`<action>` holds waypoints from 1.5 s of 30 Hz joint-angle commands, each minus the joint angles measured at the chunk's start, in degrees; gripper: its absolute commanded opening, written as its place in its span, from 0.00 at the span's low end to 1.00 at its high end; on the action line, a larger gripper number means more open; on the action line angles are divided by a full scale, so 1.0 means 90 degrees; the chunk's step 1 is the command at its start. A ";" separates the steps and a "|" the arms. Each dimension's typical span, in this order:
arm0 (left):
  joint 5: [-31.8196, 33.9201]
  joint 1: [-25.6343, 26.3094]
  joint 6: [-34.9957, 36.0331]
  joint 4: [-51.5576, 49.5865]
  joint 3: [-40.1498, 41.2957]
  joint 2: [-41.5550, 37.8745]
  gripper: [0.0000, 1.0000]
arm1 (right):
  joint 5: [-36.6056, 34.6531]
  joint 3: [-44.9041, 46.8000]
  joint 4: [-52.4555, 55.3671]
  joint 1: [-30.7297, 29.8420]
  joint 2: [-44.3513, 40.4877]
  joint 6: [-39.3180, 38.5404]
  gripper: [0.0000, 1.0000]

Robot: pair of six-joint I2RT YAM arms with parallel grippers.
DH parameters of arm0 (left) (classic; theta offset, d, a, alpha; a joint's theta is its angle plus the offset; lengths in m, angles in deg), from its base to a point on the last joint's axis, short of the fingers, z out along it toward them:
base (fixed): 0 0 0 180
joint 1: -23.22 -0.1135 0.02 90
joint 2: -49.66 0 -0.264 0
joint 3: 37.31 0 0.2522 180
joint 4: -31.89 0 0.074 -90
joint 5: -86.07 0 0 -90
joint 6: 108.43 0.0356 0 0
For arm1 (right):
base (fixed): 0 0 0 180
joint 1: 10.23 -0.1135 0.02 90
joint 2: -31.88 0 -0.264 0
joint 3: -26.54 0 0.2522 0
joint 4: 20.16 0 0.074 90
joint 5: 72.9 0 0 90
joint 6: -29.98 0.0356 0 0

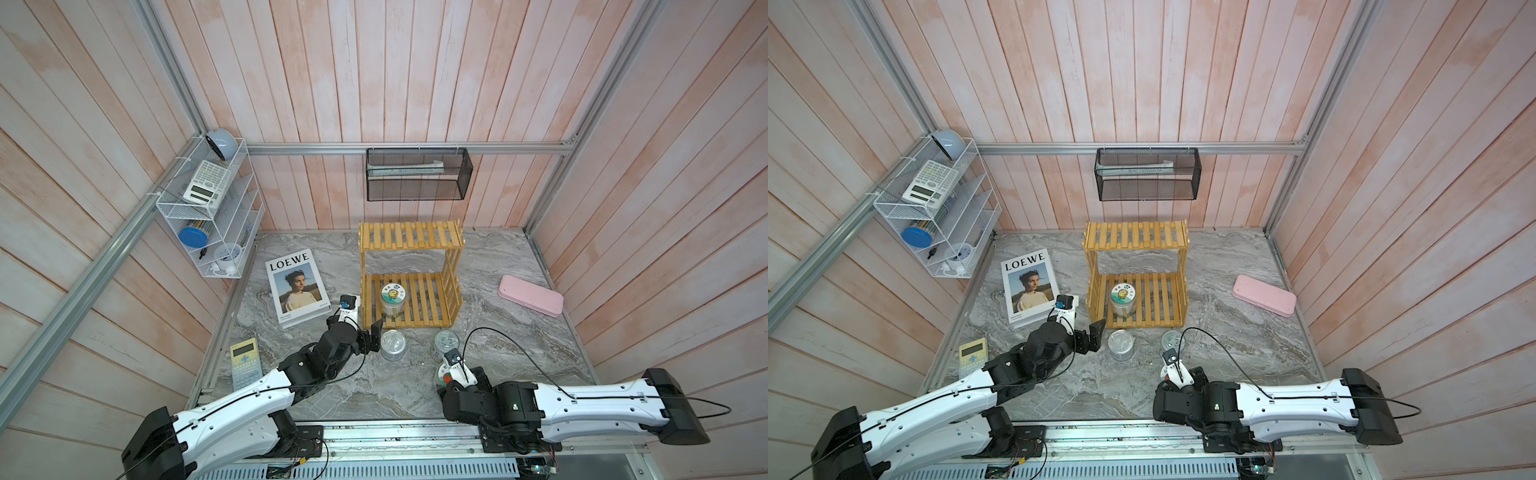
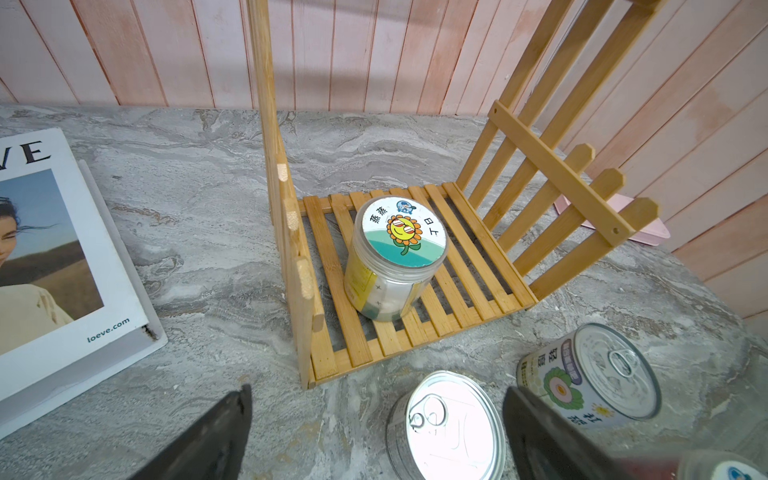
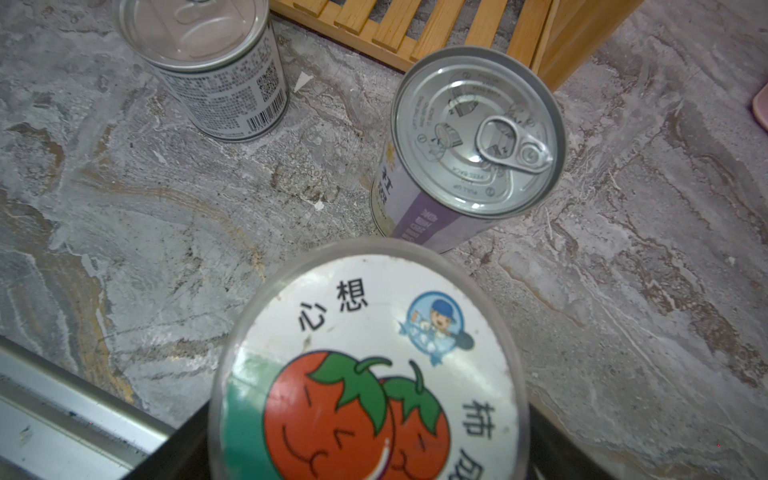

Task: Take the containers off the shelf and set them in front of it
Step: 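Place the container at the center of the board, then pick up a container from the shelf.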

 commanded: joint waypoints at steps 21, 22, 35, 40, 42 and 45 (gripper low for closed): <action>-0.0122 -0.0004 0.0119 -0.0146 -0.0509 0.0394 1.00 | -0.0478 -0.0024 0.0530 -0.0020 -0.0459 0.0780 0.98; -0.0115 -0.0005 0.0121 -0.0139 -0.0527 0.0410 1.00 | -0.0480 -0.0042 0.0534 -0.0017 -0.0512 0.0765 0.98; 0.0148 0.0331 0.0301 -0.1087 -0.1565 0.1216 1.00 | -0.0498 -0.0832 0.1277 -0.0025 -0.0883 0.0651 0.98; 0.0460 0.0523 0.0298 -0.1765 -0.2423 0.1827 1.00 | -0.0671 -0.1133 0.1552 -0.0024 -0.1203 0.0535 0.98; 0.0522 0.0537 0.0251 -0.2037 -0.2784 0.2112 1.00 | -0.0741 -0.1235 0.1648 0.0023 -0.1347 0.0490 0.98; 0.0749 0.0539 0.0147 -0.2583 -0.3451 0.2719 1.00 | -0.0636 -0.1345 0.1666 0.0190 -0.1591 0.0308 0.98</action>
